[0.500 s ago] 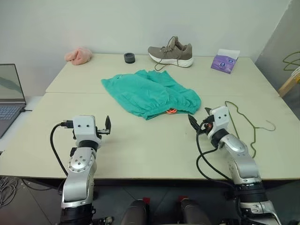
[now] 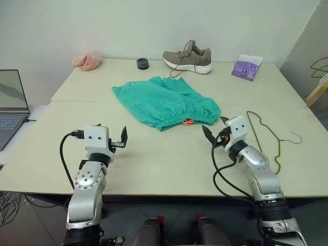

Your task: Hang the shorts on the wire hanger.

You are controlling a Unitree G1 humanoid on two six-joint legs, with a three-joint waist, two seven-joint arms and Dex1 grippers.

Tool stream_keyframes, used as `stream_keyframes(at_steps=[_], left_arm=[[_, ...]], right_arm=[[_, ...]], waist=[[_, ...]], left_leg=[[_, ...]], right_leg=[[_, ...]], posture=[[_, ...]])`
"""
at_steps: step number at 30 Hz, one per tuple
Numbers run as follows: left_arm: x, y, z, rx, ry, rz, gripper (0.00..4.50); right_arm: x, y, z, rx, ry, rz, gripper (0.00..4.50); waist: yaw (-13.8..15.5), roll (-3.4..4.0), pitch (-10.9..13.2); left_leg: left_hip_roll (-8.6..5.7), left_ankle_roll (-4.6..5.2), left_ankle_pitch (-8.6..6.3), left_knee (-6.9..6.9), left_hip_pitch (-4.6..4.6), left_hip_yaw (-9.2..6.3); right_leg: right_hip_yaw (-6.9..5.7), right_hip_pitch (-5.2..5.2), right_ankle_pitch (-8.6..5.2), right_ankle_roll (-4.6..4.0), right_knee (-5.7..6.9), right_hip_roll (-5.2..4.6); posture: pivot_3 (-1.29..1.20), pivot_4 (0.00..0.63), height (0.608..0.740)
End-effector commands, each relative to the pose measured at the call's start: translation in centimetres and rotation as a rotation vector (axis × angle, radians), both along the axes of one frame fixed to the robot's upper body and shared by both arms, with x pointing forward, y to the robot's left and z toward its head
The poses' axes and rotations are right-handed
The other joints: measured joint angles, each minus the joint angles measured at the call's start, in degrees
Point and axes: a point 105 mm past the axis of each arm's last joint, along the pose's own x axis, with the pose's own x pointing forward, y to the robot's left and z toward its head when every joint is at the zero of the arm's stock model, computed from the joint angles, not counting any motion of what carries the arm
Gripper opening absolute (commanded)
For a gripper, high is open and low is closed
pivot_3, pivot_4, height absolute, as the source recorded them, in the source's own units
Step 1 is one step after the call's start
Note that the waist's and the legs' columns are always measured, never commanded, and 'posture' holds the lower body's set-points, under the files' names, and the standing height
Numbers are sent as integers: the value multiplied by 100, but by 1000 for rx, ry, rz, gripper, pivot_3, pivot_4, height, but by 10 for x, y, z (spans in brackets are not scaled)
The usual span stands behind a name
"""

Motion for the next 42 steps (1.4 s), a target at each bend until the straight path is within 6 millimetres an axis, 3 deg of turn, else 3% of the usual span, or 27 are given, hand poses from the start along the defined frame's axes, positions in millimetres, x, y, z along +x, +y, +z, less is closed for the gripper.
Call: stream_keyframes(at_steps=[1, 5, 9, 14, 23, 27, 33, 41, 42], left_arm=[[-1, 0, 19, 48, -73, -13, 4500], [-2, -4, 23, 36, -94, -70, 4500], [-11, -16, 22, -16, -70, -254, 4500], [-13, 1, 25, 42, -16, -357, 4500], [-41, 27, 24, 165, 250, -597, 4500], [-44, 27, 35, 168, 265, -644, 4500], [-44, 24, 43, 165, 267, -670, 4500], [-45, 19, 43, 174, 265, -674, 4500], [-45, 19, 43, 175, 264, -674, 4500]], right_arm=[[-6, 8, 19, 16, -51, 60, 4454], [-12, 20, 26, 9, -71, 135, 4454], [-18, 36, 31, -52, -100, 230, 4454], [-22, 66, 27, -83, -65, 344, 4454], [-6, 113, 19, -288, -99, 387, 4454], [5, 140, 13, -403, -129, 412, 4454], [22, 179, 6, -443, -90, 436, 4454], [50, 190, -17, -439, 79, 362, 4454], [51, 190, -20, -448, 87, 361, 4093]], waist=[[0, 0, 0], [-1, 1, -2], [-12, 1, -4], [-34, 1, -4], [-121, -2, -7], [-141, -2, -7], [-173, -2, -7], [-153, -1, -6], [-150, -2, -7]], left_leg=[[0, 0, 0, 0, 0, 0], [0, 1, 0, 0, 2, 0], [2, 2, -1, -1, 5, 1], [9, 3, -2, -4, 11, 3], [32, 0, -12, -6, 18, 12], [48, -7, -16, -7, 22, 12], [78, -31, -30, -7, 32, 16], [80, -41, -35, -9, 35, 14], [80, -43, -37, -9, 35, 13]], right_leg=[[0, 0, 0, 0, 0, 0], [0, 2, 0, 0, -1, 0], [0, 2, 0, 0, 0, 0], [1, 2, -2, -3, 0, 10], [9, 4, -3, -9, -8, 34], [8, 2, -7, -20, -7, 50], [15, -2, -10, -38, 2, 74], [15, -7, -16, -56, 14, 78], [16, -7, -17, -57, 16, 78]], posture=[[40, 84, 740], [29, 82, 740], [17, 82, 740], [11, 82, 740], [10, 86, 740], [14, 87, 740], [22, 85, 740], [58, 85, 740], [60, 85, 740]])
